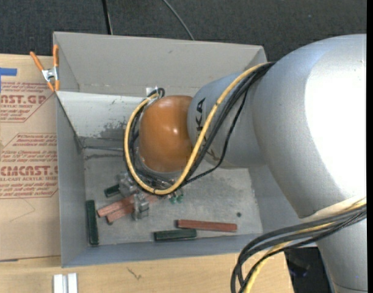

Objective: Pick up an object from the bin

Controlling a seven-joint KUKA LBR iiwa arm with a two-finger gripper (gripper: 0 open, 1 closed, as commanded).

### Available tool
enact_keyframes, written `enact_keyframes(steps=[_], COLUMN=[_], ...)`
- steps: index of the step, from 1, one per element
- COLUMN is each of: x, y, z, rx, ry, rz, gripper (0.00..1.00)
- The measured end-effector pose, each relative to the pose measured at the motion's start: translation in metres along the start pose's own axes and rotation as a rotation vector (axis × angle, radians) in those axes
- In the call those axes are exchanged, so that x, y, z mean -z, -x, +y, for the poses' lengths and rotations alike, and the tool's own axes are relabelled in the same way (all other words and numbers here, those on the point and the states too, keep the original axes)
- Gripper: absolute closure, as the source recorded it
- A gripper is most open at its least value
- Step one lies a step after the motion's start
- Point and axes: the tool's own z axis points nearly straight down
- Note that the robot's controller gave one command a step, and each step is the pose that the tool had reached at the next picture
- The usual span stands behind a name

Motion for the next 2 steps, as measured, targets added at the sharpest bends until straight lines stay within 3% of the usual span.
enact_keyframes(steps=[1, 2], x=[0.000, 0.138], y=[0.000, -0.002], z=[0.000, -0.005], rx=[0.000, 0.004], ry=[0.000, -0.002], rz=[0.000, 0.015], gripper=[1.00, 1.00])
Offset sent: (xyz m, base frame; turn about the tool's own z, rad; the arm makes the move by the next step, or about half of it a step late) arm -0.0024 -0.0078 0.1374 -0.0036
